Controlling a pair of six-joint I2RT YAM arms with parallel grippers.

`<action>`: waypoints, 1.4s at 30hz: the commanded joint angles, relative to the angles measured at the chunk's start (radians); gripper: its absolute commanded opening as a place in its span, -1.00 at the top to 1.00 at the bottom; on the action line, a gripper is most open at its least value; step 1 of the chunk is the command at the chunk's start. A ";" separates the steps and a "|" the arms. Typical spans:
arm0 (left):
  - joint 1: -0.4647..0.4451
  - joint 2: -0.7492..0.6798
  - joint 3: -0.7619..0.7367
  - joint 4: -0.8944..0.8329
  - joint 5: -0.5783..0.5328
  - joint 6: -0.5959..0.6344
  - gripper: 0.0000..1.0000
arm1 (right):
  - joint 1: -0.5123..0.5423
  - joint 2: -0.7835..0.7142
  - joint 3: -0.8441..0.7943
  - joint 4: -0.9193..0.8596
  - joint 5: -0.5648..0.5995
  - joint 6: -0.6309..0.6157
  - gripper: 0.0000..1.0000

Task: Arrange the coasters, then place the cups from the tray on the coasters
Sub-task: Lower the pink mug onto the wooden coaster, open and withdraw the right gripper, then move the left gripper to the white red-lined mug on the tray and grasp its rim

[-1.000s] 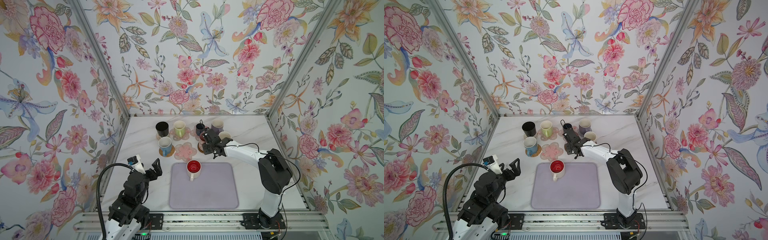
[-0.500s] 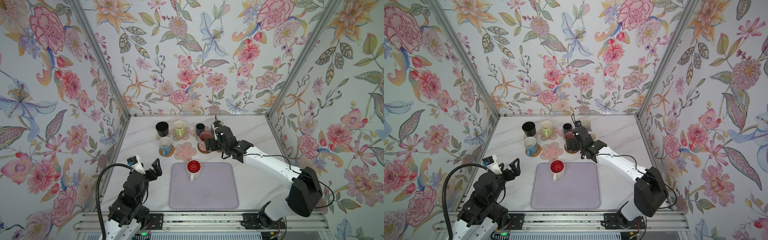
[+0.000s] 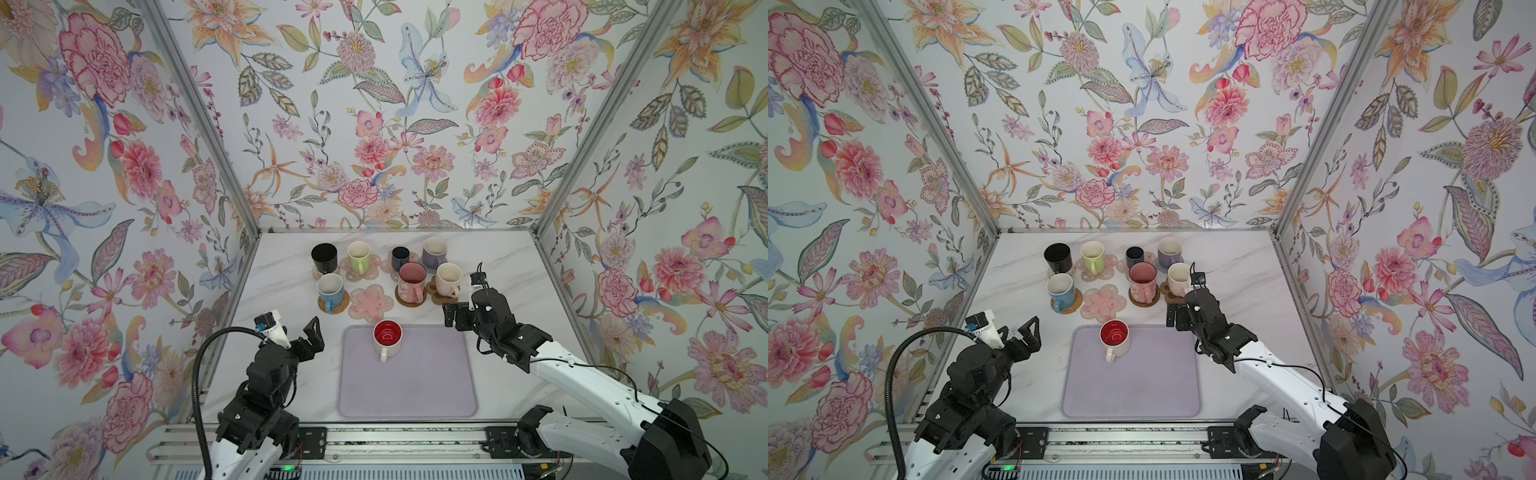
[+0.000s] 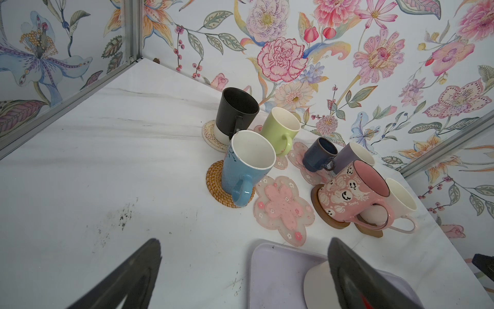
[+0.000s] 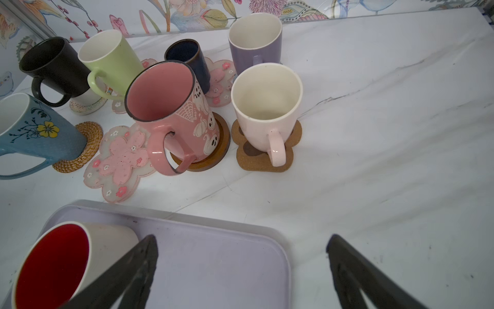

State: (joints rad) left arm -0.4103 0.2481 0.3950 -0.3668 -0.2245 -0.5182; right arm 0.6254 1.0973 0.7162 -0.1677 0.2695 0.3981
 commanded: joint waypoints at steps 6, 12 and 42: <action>0.003 0.012 0.020 -0.012 0.035 -0.026 -0.98 | -0.008 0.049 0.037 0.053 -0.005 0.023 -0.99; 0.002 0.125 0.018 0.089 0.166 -0.063 -0.98 | -0.014 0.050 0.023 0.048 0.000 0.029 -0.98; -0.585 0.648 0.100 0.162 0.019 -0.207 -0.94 | -0.047 0.046 -0.006 0.054 -0.026 0.049 -0.98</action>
State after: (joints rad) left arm -0.9710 0.8589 0.4534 -0.2295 -0.1890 -0.7280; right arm 0.5854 1.1435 0.7204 -0.1326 0.2489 0.4320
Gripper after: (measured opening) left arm 0.972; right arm 0.992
